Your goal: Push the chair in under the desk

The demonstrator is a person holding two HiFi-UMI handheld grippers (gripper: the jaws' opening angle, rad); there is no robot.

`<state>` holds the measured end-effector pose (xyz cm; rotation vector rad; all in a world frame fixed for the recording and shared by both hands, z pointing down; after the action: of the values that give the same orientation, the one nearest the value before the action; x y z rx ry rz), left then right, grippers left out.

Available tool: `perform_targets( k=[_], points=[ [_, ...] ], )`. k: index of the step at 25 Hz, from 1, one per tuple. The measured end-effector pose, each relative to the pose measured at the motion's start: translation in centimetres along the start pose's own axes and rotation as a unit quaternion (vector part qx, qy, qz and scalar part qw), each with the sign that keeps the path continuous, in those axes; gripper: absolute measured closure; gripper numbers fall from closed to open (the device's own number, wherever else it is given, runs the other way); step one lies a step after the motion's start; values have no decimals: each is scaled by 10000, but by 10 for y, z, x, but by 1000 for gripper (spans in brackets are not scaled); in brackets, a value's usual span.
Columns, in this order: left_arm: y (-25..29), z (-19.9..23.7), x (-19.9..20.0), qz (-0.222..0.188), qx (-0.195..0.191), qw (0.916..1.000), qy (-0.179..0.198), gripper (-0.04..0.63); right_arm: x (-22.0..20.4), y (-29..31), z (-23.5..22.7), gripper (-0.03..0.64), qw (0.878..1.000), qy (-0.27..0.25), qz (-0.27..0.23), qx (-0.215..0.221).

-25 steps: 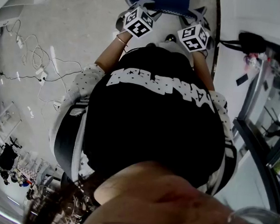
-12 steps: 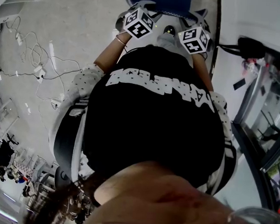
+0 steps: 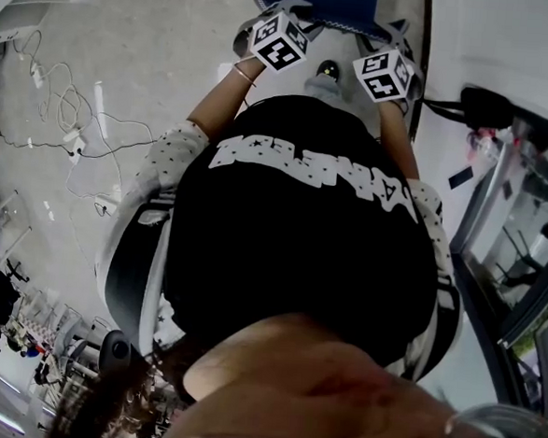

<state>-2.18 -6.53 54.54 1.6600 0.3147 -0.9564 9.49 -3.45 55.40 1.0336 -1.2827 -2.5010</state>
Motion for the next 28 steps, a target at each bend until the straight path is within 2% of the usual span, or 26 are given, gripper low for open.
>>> perform_targets(
  k=[10, 28],
  points=[
    [25, 33, 22, -2, 93, 9999, -62, 400, 7, 26, -41, 445, 9999, -87, 47, -103],
    [44, 28, 38, 123, 148, 9997, -169, 405, -7, 30, -65, 443, 9998, -161, -33, -81]
  ],
)
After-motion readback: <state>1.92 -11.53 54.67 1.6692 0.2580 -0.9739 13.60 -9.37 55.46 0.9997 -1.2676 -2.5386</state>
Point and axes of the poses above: the fingertips, and each gripper's own axes: y forward along the fingers, z to its left, x out of its top, the point moved 3 cm from there along -y, backward along the fingers, and after that the axes turned 7 degrees about -y, right-handed, at the moved point
